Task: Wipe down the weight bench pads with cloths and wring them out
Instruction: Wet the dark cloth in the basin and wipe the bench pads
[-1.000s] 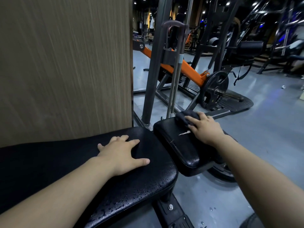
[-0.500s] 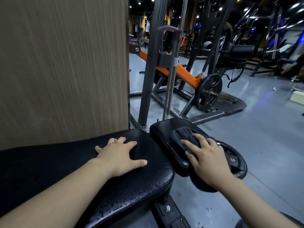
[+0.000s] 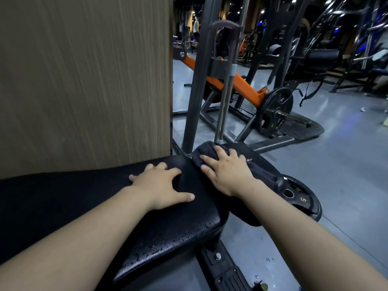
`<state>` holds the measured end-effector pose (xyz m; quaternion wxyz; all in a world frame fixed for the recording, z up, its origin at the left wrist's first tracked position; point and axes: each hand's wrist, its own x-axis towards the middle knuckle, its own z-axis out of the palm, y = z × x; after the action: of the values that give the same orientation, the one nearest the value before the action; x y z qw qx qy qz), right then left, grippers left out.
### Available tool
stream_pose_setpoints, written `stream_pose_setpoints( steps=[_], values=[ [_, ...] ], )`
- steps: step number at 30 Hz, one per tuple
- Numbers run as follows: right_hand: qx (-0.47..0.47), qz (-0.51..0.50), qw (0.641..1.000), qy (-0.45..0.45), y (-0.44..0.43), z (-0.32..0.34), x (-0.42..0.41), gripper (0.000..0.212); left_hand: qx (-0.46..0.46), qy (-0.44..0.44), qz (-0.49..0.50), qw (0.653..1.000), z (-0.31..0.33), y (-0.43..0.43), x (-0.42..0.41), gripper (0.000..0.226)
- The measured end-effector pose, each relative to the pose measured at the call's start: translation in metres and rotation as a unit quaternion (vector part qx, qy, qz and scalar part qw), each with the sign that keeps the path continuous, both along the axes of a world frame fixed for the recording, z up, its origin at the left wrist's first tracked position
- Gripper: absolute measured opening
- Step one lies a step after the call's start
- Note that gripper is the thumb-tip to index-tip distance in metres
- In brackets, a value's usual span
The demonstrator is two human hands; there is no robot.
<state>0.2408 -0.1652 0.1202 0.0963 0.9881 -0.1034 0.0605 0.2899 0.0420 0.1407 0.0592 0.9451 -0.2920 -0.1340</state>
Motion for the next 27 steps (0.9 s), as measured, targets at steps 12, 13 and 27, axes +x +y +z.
stream_pose_setpoints(
  steps=[12, 13, 27],
  values=[
    [0.017, 0.040, 0.999, 0.006, -0.012, -0.002, 0.055, 0.043, -0.011, -0.001, 0.007, 1.000, -0.005, 0.002, 0.000, 0.090],
    [0.020, 0.039, 0.999, 0.011, -0.013, 0.000, 0.057, 0.044, -0.011, 0.001, 0.008, 1.000, -0.005, 0.002, 0.000, 0.090],
    [0.126, -0.094, 0.987, 0.042, -0.082, 0.013, 0.081, 0.051, -0.017, 0.004, 0.004, 1.000, -0.009, 0.004, 0.001, 0.088]
  ],
)
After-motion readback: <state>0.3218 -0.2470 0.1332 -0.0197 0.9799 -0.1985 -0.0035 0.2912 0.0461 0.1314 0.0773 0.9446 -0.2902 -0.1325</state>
